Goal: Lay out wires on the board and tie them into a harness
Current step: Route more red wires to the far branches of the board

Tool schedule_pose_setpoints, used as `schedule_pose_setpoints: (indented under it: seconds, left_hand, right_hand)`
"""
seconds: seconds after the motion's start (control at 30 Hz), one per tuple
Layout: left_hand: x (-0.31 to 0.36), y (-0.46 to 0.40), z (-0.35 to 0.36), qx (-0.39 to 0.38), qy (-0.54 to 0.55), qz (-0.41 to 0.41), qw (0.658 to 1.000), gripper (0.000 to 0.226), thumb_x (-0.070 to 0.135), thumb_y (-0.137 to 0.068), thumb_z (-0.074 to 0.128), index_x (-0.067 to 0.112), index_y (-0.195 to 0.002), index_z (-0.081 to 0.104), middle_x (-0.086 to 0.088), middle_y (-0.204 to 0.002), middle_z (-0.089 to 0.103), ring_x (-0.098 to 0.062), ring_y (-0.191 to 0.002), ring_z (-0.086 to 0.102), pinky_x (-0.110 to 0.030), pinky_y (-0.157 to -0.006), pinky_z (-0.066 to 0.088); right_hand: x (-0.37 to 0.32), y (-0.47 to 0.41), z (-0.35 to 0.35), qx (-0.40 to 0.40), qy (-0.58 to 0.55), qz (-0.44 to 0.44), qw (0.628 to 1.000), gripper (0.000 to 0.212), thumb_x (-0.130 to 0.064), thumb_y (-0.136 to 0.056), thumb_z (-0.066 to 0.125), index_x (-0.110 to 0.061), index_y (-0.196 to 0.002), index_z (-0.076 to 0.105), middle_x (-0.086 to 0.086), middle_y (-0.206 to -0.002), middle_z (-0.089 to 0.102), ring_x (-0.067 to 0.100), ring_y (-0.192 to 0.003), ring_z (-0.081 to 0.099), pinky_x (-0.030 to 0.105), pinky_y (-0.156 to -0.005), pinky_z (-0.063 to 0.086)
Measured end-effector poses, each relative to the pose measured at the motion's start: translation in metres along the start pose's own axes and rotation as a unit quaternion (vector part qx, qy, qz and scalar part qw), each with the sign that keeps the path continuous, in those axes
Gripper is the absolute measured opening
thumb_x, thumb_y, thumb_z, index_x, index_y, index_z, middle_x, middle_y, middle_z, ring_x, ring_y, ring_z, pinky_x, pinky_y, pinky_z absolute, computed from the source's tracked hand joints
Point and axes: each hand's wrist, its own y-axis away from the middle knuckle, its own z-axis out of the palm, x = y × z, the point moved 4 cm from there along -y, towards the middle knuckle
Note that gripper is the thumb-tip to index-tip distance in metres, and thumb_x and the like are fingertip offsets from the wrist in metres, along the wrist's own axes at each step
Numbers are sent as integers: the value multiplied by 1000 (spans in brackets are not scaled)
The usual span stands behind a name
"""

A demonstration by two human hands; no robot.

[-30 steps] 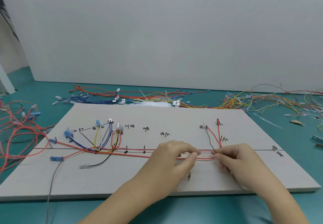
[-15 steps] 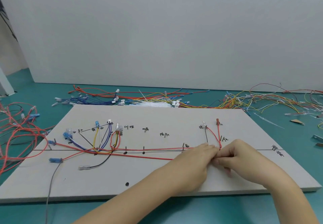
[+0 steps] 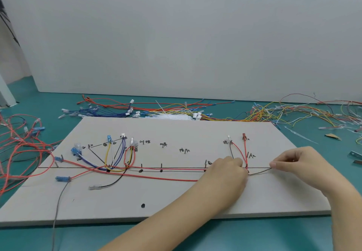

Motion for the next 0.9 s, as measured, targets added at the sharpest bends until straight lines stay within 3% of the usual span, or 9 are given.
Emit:
schedule_pose_setpoints:
  seconds: [0.07, 0.17, 0.23, 0.3, 0.47, 0.63, 0.77, 0.9]
  left_hand:
    - [0, -7, -1, 3, 22, -12, 1000, 24, 10, -99, 40, 3, -97, 63, -9, -98, 56, -29, -96, 51, -35, -68, 36]
    - [-1, -19, -4, 6, 41, -24, 999, 12, -1, -90, 47, 8, -83, 49, -9, -80, 49, -35, -86, 54, -36, -61, 32]
    - [-2, -27, -5, 8, 63, -37, 997, 11, -2, -88, 50, 5, -95, 53, -14, -88, 58, -37, -89, 56, -40, -64, 38]
    - [-5, -35, -2, -1, 104, -63, 993, 20, 4, -91, 54, 5, -111, 59, -17, -104, 63, -37, -100, 57, -43, -78, 46]
    - [-16, -45, 4, -7, 237, -143, 961, 13, 9, -86, 65, 7, -95, 74, -16, -100, 67, -34, -99, 59, -39, -84, 51]
    - [-24, -44, 13, 7, 329, -206, 922, 7, 10, -80, 70, 11, -83, 76, -14, -95, 69, -26, -95, 61, -27, -74, 46]
    - [-20, -42, 19, 4, 307, -216, 927, 10, 11, -83, 65, 8, -87, 73, -14, -98, 67, -30, -96, 60, -33, -76, 48]
    - [-20, -44, 18, -12, 274, -196, 942, 13, 10, -87, 60, 5, -91, 71, -16, -100, 67, -32, -98, 59, -37, -80, 48]
  right_hand:
    - [8, -3, 0, 35, -5, -5, 999, 18, -12, -78, 79, -19, -61, 76, 2, -64, 70, 19, -64, 55, 29, -60, 39]
    - [10, -9, 3, 106, -25, -23, 994, 16, -11, -81, 76, -23, -70, 76, 0, -68, 66, 15, -63, 52, 28, -58, 37]
    - [8, -15, 9, 134, -21, -37, 990, 15, -10, -81, 74, -23, -75, 75, 3, -70, 63, 16, -64, 51, 27, -59, 37]
    - [6, -21, 15, 143, -3, -48, 989, 14, -8, -82, 72, -21, -79, 75, 3, -70, 63, 13, -64, 52, 24, -59, 37]
    - [-3, -33, 36, 93, 26, -91, 991, 14, -12, -87, 66, -23, -87, 75, -2, -75, 67, 5, -64, 50, 21, -60, 36]
    - [-10, -39, 50, 29, 30, -111, 993, 15, -20, -87, 69, -22, -74, 76, -6, -68, 70, -4, -56, 53, 12, -53, 36]
    - [-13, -39, 51, 35, 60, -135, 988, 15, -7, -77, 75, -16, -65, 75, -9, -57, 67, -5, -50, 53, 9, -51, 39]
    - [-13, -36, 55, 73, 69, -175, 979, 16, -2, -80, 71, -11, -67, 73, -1, -66, 69, 9, -64, 58, 11, -57, 38]
